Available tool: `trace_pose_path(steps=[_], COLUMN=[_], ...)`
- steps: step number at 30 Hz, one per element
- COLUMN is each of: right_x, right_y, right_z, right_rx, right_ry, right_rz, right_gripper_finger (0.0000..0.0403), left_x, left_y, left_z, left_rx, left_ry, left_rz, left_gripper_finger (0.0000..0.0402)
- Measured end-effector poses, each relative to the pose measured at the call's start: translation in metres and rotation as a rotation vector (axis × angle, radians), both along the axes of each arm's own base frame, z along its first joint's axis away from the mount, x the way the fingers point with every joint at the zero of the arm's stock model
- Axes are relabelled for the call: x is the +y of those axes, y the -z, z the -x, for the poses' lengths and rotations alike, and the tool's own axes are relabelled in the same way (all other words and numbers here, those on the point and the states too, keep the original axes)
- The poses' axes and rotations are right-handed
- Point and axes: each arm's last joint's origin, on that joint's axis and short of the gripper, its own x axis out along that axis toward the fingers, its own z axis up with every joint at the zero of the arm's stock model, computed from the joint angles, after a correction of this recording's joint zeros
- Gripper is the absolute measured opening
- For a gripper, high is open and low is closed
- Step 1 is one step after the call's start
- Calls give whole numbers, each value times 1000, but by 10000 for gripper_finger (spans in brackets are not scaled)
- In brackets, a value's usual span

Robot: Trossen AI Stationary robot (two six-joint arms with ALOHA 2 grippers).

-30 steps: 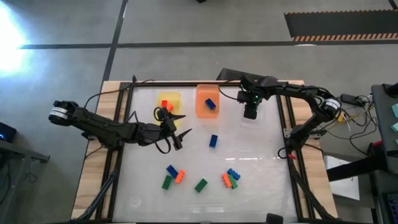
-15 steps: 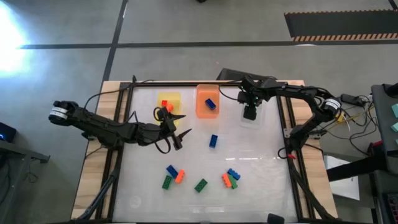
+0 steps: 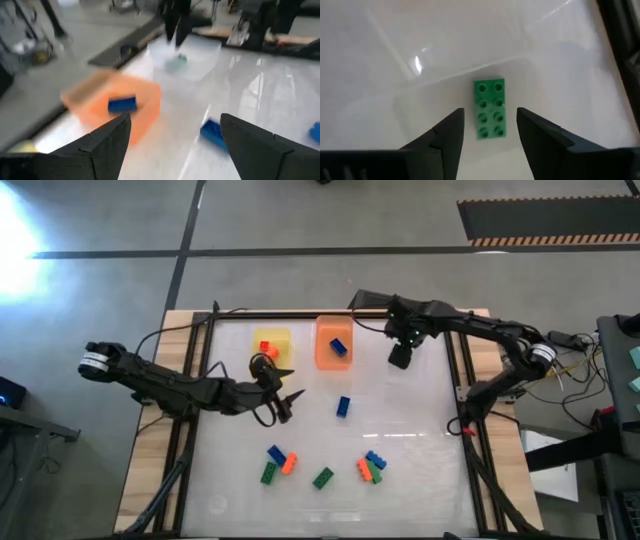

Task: Sort & place blocks by color
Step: Put the blue game piece into the orange bin

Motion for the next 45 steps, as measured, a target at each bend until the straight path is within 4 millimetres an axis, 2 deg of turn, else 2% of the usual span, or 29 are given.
trace_pose_path(steps=[7, 11, 16, 26, 33, 37, 45], right_x=[37, 68, 116, 216, 275, 298, 324], right_y=[-33, -45, -51, -40, -36, -31, -13], right_z=[-5, -12, -24, -35, -48, -58, -78], right_rx=[-159, -252, -274, -165, -82, -12, 146], right_ry=[-37, -64, -95, -59, -5, 45, 169], right_rz=[-48, -139, -222, -385, -384, -325, -259], right_gripper_finger=[150, 144, 141, 137, 124, 121, 129], left_x=[1, 0, 0, 0, 0, 0, 0], left_y=[13, 12, 9, 8, 8, 3, 0], left_z=[7, 6, 5, 5, 4, 2, 1], left_rx=[81, 70, 59, 60, 59, 45, 25], left_ry=[-51, -50, -41, -39, -31, -10, 11], left_rz=[105, 113, 103, 98, 78, 34, -7], left_gripper_finger=[288, 288, 288, 288, 288, 288, 288])
